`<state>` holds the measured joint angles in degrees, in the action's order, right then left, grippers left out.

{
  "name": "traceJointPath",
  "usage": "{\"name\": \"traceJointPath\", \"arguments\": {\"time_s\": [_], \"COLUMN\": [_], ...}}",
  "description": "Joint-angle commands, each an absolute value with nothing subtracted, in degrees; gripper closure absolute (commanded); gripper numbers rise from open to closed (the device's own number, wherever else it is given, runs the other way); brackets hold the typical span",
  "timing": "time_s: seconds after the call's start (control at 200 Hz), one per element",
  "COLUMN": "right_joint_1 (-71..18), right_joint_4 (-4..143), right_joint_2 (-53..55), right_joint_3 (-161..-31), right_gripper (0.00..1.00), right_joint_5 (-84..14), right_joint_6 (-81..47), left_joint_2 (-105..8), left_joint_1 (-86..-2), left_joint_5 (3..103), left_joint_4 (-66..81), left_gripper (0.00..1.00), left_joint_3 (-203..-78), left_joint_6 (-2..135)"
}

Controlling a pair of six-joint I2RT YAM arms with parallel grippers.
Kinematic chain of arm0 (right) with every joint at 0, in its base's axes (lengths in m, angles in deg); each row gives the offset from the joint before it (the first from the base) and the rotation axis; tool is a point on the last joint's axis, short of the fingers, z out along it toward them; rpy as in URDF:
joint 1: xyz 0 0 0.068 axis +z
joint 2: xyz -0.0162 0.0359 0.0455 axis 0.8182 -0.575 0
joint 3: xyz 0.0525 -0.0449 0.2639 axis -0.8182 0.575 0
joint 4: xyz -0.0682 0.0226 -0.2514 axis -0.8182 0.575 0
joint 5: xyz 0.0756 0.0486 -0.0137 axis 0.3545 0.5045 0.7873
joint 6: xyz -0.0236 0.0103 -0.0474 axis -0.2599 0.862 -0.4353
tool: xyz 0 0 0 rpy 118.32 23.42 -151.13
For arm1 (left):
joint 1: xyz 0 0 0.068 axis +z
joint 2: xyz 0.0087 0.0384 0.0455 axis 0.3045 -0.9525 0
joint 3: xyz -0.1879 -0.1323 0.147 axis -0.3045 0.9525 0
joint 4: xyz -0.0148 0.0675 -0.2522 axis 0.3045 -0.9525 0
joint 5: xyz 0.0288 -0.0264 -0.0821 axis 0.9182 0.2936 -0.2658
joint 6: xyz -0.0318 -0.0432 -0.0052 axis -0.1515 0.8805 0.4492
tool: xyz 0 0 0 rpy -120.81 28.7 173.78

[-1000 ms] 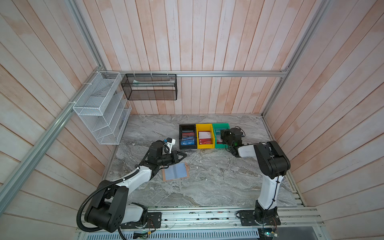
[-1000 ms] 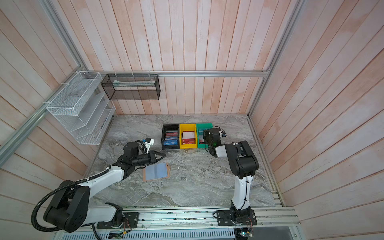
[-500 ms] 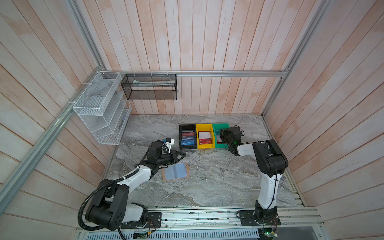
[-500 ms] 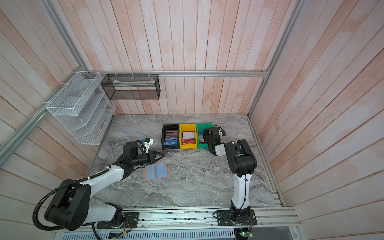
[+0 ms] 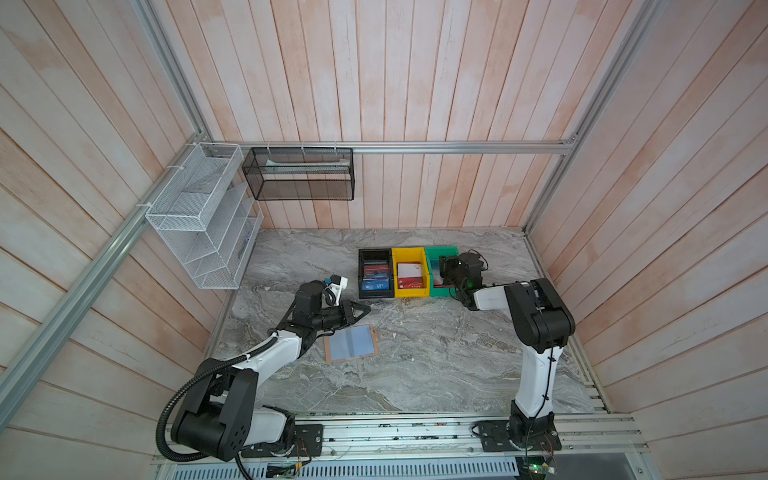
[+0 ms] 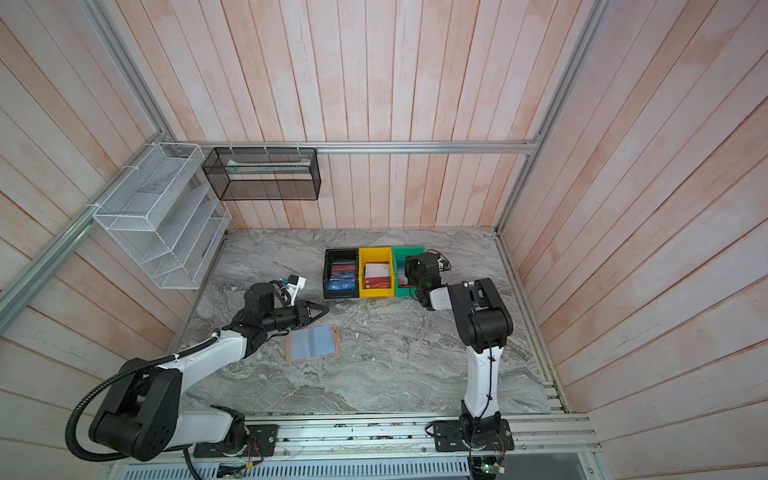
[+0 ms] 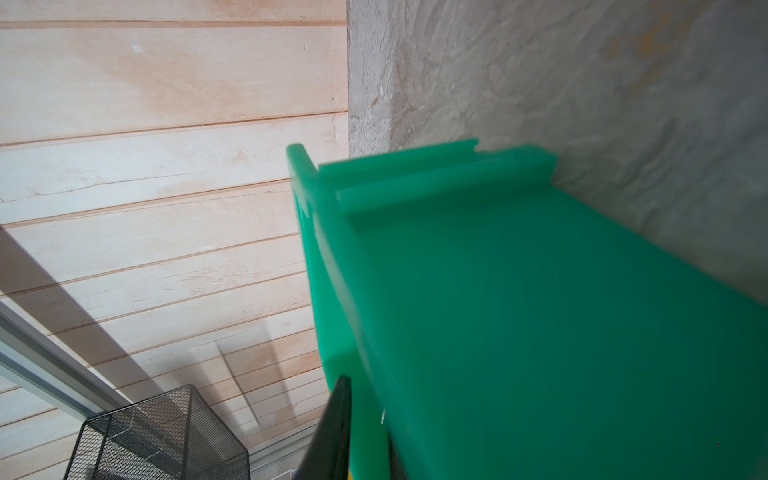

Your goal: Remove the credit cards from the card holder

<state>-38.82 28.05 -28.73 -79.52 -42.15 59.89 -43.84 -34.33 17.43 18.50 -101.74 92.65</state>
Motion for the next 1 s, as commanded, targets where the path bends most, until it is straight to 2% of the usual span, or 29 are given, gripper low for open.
{"name": "traceJointPath", "arguments": {"time_s": [0.0, 0.06, 0.075, 0.095, 0.1, 0.105, 0.11, 0.12, 0.485, 0.8, 0.895, 0.995], "right_joint_1": [-39.0, -39.0, -39.0, -39.0, -39.0, -39.0, -39.0, -39.0, -39.1, -40.1, -42.0, -43.6], "right_joint_4": [29.5, 29.3, 29.3, 29.4, 29.4, 29.4, 29.4, 29.4, 29.0, 32.0, 33.3, 41.9], "right_joint_2": [-27.9, -27.4, -27.1, -26.8, -26.7, -26.7, -26.5, -26.4, -16.7, -2.2, 4.0, 11.8], "right_joint_3": [-78.6, -77.9, -77.7, -77.4, -77.3, -77.3, -77.2, -77.0, -70.3, -63.0, -59.9, -61.2], "right_gripper": [0.79, 0.73, 0.61, 0.25, 0.14, 0.14, 0.05, 0.03, 0.02, 0.02, 0.02, 0.02], "right_joint_5": [-40.5, -40.0, -40.1, -40.1, -40.1, -40.1, -40.1, -40.0, -36.8, -36.6, -35.0, -33.0], "right_joint_6": [59.6, 59.2, 59.0, 58.8, 58.8, 58.8, 58.7, 58.6, 55.2, 53.3, 47.3, 29.7], "left_joint_2": [-43.7, -43.5, -43.5, -43.4, -43.4, -43.4, -43.4, -43.4, -43.6, -42.8, -41.4, -39.5], "left_joint_1": [-34.1, -34.0, -34.1, -34.0, -34.0, -34.0, -34.0, -34.0, -33.8, -33.2, -32.0, -29.5], "left_joint_5": [16.0, 16.1, 16.2, 16.2, 16.3, 16.3, 16.3, 16.3, 16.3, 17.2, 18.7, 21.0], "left_joint_4": [19.4, 19.4, 19.4, 19.4, 19.4, 19.4, 19.3, 19.3, 18.6, 16.5, 13.7, 9.8], "left_gripper": [0.84, 0.84, 0.84, 0.84, 0.84, 0.84, 0.84, 0.84, 0.84, 0.84, 0.84, 0.73], "left_joint_3": [-103.1, -102.9, -102.9, -102.9, -102.9, -103.0, -103.0, -103.0, -103.1, -103.6, -103.6, -103.8], "left_joint_6": [91.6, 91.7, 91.7, 91.7, 91.7, 91.7, 91.7, 91.7, 91.4, 89.9, 88.3, 86.1]}}
